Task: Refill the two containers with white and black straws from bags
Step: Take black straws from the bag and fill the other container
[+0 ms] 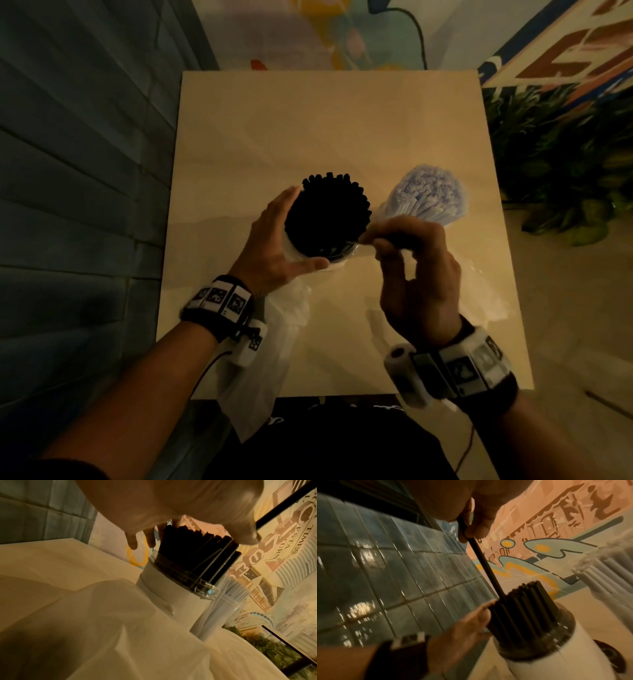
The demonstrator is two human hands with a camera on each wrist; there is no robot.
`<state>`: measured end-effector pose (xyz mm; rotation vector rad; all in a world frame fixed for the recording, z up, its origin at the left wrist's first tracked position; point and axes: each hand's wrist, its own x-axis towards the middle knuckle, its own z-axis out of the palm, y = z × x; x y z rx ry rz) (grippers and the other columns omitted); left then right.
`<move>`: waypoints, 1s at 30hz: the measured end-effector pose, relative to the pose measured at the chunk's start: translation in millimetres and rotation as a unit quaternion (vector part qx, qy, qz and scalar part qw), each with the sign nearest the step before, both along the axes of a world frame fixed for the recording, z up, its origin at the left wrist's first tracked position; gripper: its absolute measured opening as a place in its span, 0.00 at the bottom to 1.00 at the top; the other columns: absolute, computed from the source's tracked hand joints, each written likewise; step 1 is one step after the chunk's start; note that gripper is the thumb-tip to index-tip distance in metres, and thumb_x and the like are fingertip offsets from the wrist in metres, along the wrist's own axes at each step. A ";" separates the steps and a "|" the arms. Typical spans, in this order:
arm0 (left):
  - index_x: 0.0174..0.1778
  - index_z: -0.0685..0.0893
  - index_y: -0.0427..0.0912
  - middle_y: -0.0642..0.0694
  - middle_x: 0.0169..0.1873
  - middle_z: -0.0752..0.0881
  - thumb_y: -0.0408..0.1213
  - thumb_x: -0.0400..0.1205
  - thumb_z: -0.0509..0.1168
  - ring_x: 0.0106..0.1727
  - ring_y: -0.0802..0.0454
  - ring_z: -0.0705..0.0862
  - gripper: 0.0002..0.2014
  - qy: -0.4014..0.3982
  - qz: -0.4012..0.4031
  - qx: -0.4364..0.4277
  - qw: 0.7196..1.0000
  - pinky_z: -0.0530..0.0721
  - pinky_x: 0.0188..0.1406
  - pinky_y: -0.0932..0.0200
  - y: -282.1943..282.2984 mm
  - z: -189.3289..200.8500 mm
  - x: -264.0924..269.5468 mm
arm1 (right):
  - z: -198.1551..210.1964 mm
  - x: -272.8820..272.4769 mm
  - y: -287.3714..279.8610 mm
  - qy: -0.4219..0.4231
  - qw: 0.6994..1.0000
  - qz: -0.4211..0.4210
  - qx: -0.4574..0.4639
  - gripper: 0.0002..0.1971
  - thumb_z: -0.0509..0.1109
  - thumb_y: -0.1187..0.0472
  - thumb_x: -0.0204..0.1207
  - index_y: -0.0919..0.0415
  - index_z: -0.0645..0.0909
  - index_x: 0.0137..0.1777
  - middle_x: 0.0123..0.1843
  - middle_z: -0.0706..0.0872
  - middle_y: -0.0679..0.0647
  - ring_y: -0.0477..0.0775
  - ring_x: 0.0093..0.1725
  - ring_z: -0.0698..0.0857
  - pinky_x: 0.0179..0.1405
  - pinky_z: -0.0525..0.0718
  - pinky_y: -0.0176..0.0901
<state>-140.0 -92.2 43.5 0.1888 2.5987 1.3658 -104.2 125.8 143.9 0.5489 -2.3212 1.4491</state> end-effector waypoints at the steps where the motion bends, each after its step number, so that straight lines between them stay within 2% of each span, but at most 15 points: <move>1: 0.85 0.50 0.59 0.59 0.83 0.55 0.65 0.64 0.76 0.81 0.60 0.58 0.57 0.002 0.002 -0.003 1.000 0.63 0.80 0.36 0.8 -0.3 -0.6 | -7.2 -4.0 -2.9 -0.002 1.000 0.000 0.013 0.07 0.61 0.63 0.87 0.58 0.71 0.63 0.46 0.87 0.62 0.60 0.41 0.87 0.41 0.85 0.51; 4: 0.85 0.50 0.55 0.55 0.84 0.56 0.68 0.64 0.75 0.83 0.56 0.59 0.59 0.018 -0.008 -0.005 1.000 0.65 0.80 0.36 2.3 -2.1 -2.0 | -42.3 -17.5 -7.3 -0.008 0.996 -0.017 0.086 0.12 0.63 0.67 0.86 0.59 0.73 0.68 0.52 0.87 0.62 0.63 0.47 0.86 0.44 0.84 0.56; 6: 0.85 0.49 0.57 0.54 0.84 0.57 0.69 0.66 0.72 0.83 0.56 0.59 0.56 0.006 0.010 0.008 1.000 0.64 0.80 0.39 -3.1 -2.0 0.9 | -71.4 -23.1 -7.2 -0.006 0.981 -0.034 0.193 0.12 0.65 0.64 0.86 0.63 0.81 0.67 0.66 0.85 0.63 0.67 0.60 0.83 0.55 0.81 0.61; 9: 0.85 0.52 0.57 0.53 0.83 0.60 0.66 0.75 0.65 0.82 0.56 0.62 0.45 -0.001 0.101 0.044 0.994 0.65 0.78 0.47 -31.3 -15.2 16.0 | -95.8 -20.1 -8.2 -0.039 0.949 -0.044 0.309 0.19 0.62 0.55 0.88 0.61 0.80 0.74 0.83 0.71 0.60 0.69 0.82 0.68 0.75 0.68 0.70; 11: 0.83 0.58 0.55 0.50 0.82 0.64 0.58 0.82 0.63 0.80 0.53 0.66 0.35 -0.029 0.208 0.027 0.977 0.70 0.75 0.47 -56.1 -31.5 35.6 | -88.6 -11.6 -6.7 -0.034 0.956 -0.036 0.290 0.21 0.62 0.54 0.87 0.61 0.77 0.77 0.84 0.68 0.61 0.68 0.84 0.64 0.79 0.64 0.70; 14: 0.79 0.68 0.43 0.42 0.76 0.72 0.53 0.84 0.63 0.75 0.42 0.73 0.29 -0.131 0.338 -0.062 0.930 0.74 0.71 0.46 -85.0 -58.6 74.1 | -65.0 10.0 -7.8 -0.012 0.985 0.015 0.174 0.15 0.67 0.62 0.84 0.68 0.84 0.67 0.71 0.82 0.64 0.65 0.70 0.80 0.69 0.76 0.55; 16: 0.77 0.70 0.40 0.41 0.74 0.75 0.58 0.80 0.64 0.74 0.40 0.75 0.34 -0.235 0.312 -0.065 0.918 0.72 0.69 0.53 -95.2 -74.8 101.3 | -64.3 28.2 -17.2 -0.082 0.986 0.098 0.109 0.10 0.65 0.65 0.85 0.66 0.85 0.59 0.56 0.86 0.58 0.57 0.55 0.85 0.54 0.83 0.48; 17: 0.77 0.70 0.41 0.42 0.73 0.76 0.61 0.77 0.67 0.72 0.41 0.76 0.37 -0.291 0.286 -0.047 0.912 0.72 0.68 0.54 -96.3 -79.7 112.6 | -72.3 35.8 -24.0 -0.136 0.977 0.123 0.111 0.10 0.63 0.64 0.86 0.65 0.84 0.60 0.54 0.85 0.56 0.54 0.51 0.84 0.51 0.84 0.47; 18: 0.77 0.70 0.43 0.44 0.71 0.78 0.64 0.73 0.70 0.70 0.42 0.78 0.42 -0.334 0.259 -0.026 0.906 0.74 0.69 0.52 -94.6 -81.8 121.3 | -85.7 41.4 -30.6 -0.196 0.963 0.128 0.132 0.12 0.61 0.62 0.87 0.62 0.83 0.64 0.58 0.85 0.55 0.52 0.53 0.84 0.52 0.85 0.47; 20: 0.75 0.71 0.44 0.48 0.65 0.81 0.64 0.67 0.76 0.65 0.45 0.81 0.45 -0.374 0.200 -0.012 0.905 0.80 0.65 0.49 -86.7 -86.1 129.8 | -121.9 47.4 -42.0 -0.308 0.929 0.120 0.166 0.17 0.57 0.60 0.89 0.59 0.76 0.75 0.72 0.80 0.54 0.51 0.65 0.82 0.67 0.82 0.46; 21: 0.73 0.72 0.44 0.49 0.62 0.81 0.60 0.68 0.77 0.63 0.45 0.82 0.41 -0.377 0.179 -0.017 0.909 0.80 0.62 0.51 -80.2 -87.3 129.9 | -135.9 46.9 -48.5 -0.353 0.913 0.119 0.165 0.19 0.56 0.60 0.89 0.57 0.73 0.78 0.77 0.77 0.53 0.52 0.71 0.79 0.74 0.78 0.44; 23: 0.72 0.74 0.43 0.49 0.61 0.82 0.52 0.74 0.77 0.63 0.45 0.82 0.34 -0.383 0.159 -0.028 0.909 0.79 0.59 0.55 -72.0 -92.3 128.5 | -155.1 42.4 -64.4 -0.418 0.892 0.115 0.126 0.20 0.56 0.62 0.88 0.56 0.73 0.78 0.75 0.79 0.53 0.52 0.73 0.79 0.75 0.76 0.43; 25: 0.73 0.77 0.43 0.47 0.65 0.84 0.50 0.76 0.75 0.65 0.44 0.83 0.30 -0.383 0.158 -0.022 0.910 0.80 0.63 0.54 -69.1 -98.1 128.6 | -159.8 33.3 -78.9 -0.494 0.860 0.110 0.062 0.17 0.56 0.69 0.86 0.60 0.79 0.70 0.61 0.86 0.55 0.54 0.60 0.85 0.64 0.84 0.49; 27: 0.72 0.79 0.46 0.46 0.64 0.86 0.46 0.79 0.73 0.64 0.45 0.84 0.25 -0.387 0.162 0.014 0.907 0.82 0.64 0.50 -67.3 -98.7 131.1 | -159.6 25.7 -87.8 -0.544 0.828 0.122 0.060 0.15 0.54 0.74 0.83 0.61 0.81 0.53 0.43 0.85 0.54 0.56 0.44 0.84 0.52 0.86 0.60; 30: 0.71 0.78 0.51 0.51 0.59 0.86 0.40 0.83 0.69 0.61 0.49 0.84 0.20 -0.392 0.191 0.110 0.893 0.82 0.58 0.55 -64.6 -88.6 136.5 | -160.8 21.9 -92.6 -0.579 0.782 0.140 0.182 0.15 0.61 0.68 0.80 0.54 0.77 0.33 0.38 0.82 0.55 0.55 0.39 0.80 0.46 0.82 0.54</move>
